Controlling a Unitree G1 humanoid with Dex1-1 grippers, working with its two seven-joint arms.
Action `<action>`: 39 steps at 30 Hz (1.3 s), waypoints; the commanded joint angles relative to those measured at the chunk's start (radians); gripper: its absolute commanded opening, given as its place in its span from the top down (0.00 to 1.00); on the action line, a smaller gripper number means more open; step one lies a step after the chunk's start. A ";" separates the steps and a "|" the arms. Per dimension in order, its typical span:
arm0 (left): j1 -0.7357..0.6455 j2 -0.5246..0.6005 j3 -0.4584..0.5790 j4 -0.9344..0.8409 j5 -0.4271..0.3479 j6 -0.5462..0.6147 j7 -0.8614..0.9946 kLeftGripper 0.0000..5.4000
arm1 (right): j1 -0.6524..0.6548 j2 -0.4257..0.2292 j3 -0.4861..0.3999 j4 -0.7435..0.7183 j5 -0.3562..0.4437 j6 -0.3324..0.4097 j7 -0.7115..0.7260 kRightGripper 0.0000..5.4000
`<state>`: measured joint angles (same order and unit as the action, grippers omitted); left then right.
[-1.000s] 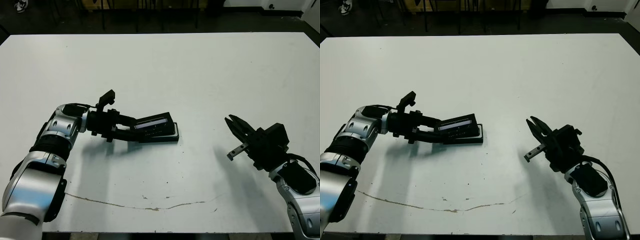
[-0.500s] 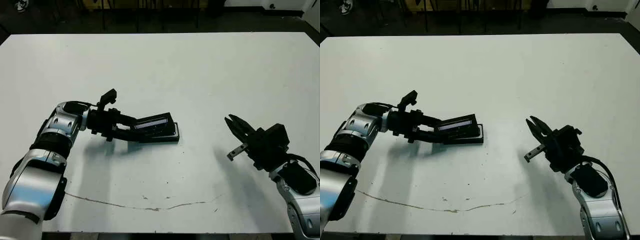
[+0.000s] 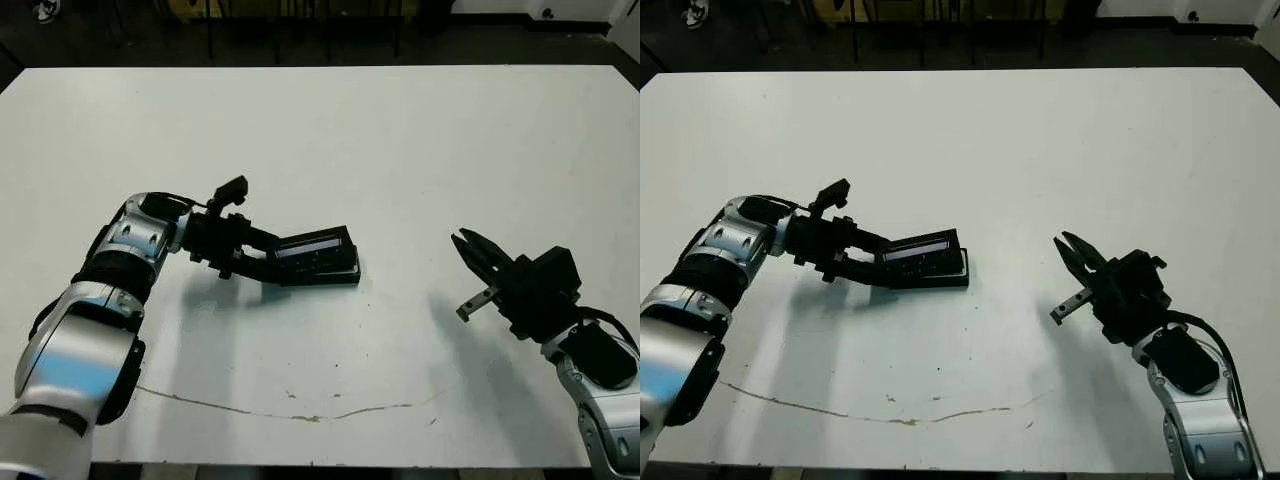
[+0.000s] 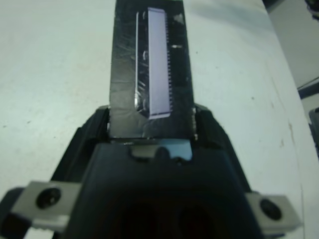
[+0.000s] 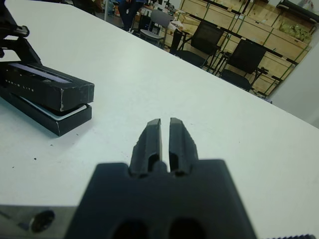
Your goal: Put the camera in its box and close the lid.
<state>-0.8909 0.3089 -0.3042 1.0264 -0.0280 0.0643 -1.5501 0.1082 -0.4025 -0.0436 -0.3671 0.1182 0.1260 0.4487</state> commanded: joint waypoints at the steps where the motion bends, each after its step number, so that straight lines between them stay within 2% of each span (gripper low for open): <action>1: 0.005 -0.038 -0.055 0.029 0.065 0.000 -0.027 0.50 | 0.012 -0.016 -0.002 0.006 -0.009 0.011 0.004 1.00; 9: -0.011 -0.037 -0.099 0.024 0.110 -0.023 -0.055 0.50 | 0.019 -0.011 -0.003 0.006 -0.006 0.006 0.001 1.00; 19: 0.014 -0.014 -0.130 -0.040 0.084 -0.023 -0.064 0.50 | 0.020 -0.012 -0.001 0.015 -0.008 -0.007 0.005 1.00; 26: 0.028 -0.010 -0.135 -0.078 0.097 -0.019 -0.063 0.50 | 0.021 -0.013 0.000 0.007 -0.014 0.009 0.001 1.00; 32: 0.017 -0.012 -0.179 -0.089 0.164 -0.040 -0.011 0.50 | 0.023 -0.010 -0.004 0.010 -0.005 0.008 0.003 1.00; 39: -0.024 -0.053 -0.202 -0.020 0.202 -0.074 0.036 0.50 | 0.026 -0.011 0.001 -0.002 -0.012 0.017 -0.001 1.00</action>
<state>-0.9564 0.2988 -0.4580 0.9708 0.1181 -0.0140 -1.5138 0.1243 -0.4035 -0.0437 -0.3690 0.1119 0.1239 0.4480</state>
